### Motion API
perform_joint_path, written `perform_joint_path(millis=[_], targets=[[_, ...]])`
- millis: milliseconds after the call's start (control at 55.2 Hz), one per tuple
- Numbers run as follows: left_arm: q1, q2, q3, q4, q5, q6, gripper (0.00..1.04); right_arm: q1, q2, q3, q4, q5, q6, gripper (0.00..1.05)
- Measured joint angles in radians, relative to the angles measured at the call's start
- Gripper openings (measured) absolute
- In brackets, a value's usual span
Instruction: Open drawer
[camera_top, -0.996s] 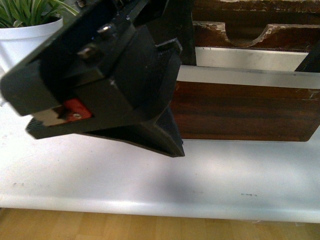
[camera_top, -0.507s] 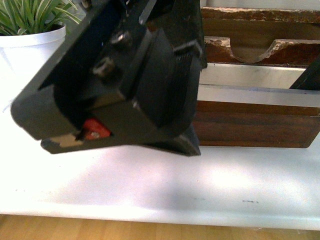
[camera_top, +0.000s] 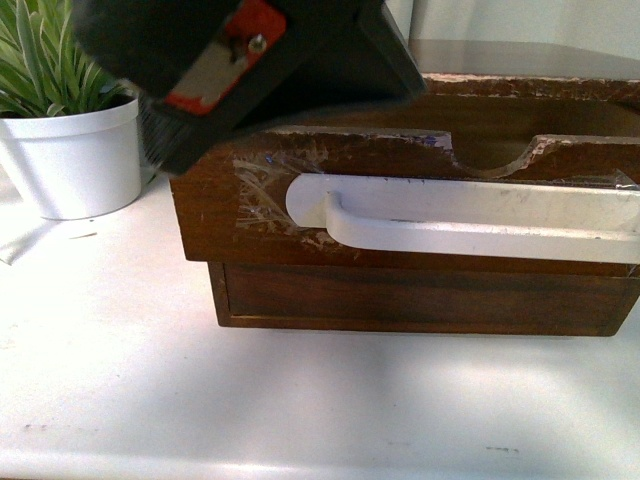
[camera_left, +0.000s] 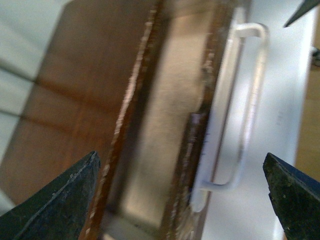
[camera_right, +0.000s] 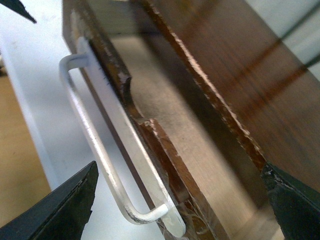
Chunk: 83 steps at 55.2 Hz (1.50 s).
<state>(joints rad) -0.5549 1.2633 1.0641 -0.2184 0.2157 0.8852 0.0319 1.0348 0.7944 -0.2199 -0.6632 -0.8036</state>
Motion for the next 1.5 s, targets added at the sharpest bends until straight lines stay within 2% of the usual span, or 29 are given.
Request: perform_joint_path(millis=[72, 163, 254, 326, 453, 598, 815, 960, 1014, 1051, 1141, 1304, 1431, 1504], targets=[[0.013, -0.055, -0.085, 0.138, -0.059, -0.076, 0.99, -0.018, -0.063, -0.073, 0.093, 0.021, 0.098, 0.96], [0.016, -0.144, -0.235, 0.295, -0.190, -0.173, 0.99, -0.066, -0.164, -0.174, 0.203, 0.043, 0.242, 0.96], [0.020, -0.205, -0.343, 0.375, -0.291, -0.256, 0.99, -0.119, -0.243, -0.238, 0.241, 0.042, 0.340, 0.96], [0.020, -0.291, -0.464, 0.431, -0.420, -0.370, 0.99, -0.187, -0.340, -0.311, 0.244, 0.034, 0.451, 0.96], [0.023, -0.451, -0.622, 0.439, -0.578, -0.539, 0.99, -0.269, -0.473, -0.417, 0.228, 0.038, 0.560, 0.96], [0.012, -0.586, -0.726, 0.413, -0.716, -0.690, 0.99, -0.346, -0.586, -0.501, 0.227, 0.040, 0.656, 0.96], [0.009, -0.752, -0.831, 0.287, -0.895, -0.903, 0.99, -0.428, -0.664, -0.576, 0.250, 0.062, 0.782, 0.96], [0.010, -0.774, -0.836, 0.286, -0.895, -0.922, 0.99, -0.436, -0.668, -0.577, 0.251, 0.064, 0.808, 0.96], [0.049, -0.805, -0.880, 0.397, -0.770, -0.908, 0.89, -0.408, -0.689, -0.602, 0.311, 0.166, 0.807, 0.90], [0.074, -0.828, -0.908, 0.443, -0.714, -0.904, 0.84, -0.372, -0.715, -0.629, 0.349, 0.273, 0.805, 0.83], [0.143, -0.887, -0.941, 0.460, -0.615, -0.900, 0.70, -0.313, -0.756, -0.659, 0.356, 0.392, 0.805, 0.69], [0.264, -0.971, -0.979, 0.420, -0.492, -0.894, 0.39, -0.228, -0.809, -0.695, 0.345, 0.476, 0.805, 0.40], [0.325, -1.013, -0.994, 0.397, -0.435, -0.893, 0.20, -0.201, -0.928, -0.717, 0.225, 0.503, 0.804, 0.19], [0.370, -1.045, -1.005, 0.379, -0.391, -0.894, 0.04, -0.097, -0.968, -0.719, 0.215, 0.640, 0.805, 0.03]])
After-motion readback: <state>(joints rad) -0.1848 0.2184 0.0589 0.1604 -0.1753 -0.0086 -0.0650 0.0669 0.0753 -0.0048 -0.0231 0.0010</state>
